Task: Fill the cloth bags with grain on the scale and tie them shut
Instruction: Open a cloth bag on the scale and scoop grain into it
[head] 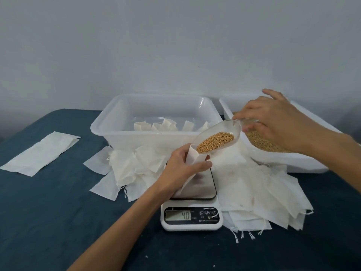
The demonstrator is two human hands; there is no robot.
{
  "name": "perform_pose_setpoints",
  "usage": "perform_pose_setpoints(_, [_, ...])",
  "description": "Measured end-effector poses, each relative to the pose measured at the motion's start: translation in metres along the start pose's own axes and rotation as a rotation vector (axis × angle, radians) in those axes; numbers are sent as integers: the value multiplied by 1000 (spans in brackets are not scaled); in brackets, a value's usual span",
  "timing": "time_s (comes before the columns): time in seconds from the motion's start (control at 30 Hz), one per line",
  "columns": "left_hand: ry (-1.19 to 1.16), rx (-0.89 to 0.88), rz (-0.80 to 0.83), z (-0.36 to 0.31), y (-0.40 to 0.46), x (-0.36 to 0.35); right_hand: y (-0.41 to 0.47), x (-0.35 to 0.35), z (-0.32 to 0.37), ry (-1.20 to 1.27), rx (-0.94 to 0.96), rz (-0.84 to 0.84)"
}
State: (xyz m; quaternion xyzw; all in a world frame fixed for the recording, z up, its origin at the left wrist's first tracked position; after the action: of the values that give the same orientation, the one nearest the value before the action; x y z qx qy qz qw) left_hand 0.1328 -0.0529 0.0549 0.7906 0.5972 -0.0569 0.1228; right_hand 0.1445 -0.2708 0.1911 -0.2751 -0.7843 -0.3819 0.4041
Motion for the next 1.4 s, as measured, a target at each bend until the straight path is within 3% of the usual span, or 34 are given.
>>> perform_pose_setpoints(0.67, [-116,-8,-7,-2,-2,-2,-2,9,6,-56,33,-102])
perform_pose_setpoints(1.4, [-121,20,11,-1,0,0,0,4,9,-72,37,-92])
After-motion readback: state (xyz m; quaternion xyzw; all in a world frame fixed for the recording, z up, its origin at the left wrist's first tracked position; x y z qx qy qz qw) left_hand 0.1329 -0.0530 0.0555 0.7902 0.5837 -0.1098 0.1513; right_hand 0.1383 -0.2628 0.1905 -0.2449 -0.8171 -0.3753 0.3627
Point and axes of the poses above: each hand's wrist, its own y-axis towards the middle knuckle, its own x-axis out of the back of the hand, z = x × y, the point moved 4 cm from there along y, towards the middle knuckle, and after that the axes turned 14 degrees about -y, right-handed, at the moved point
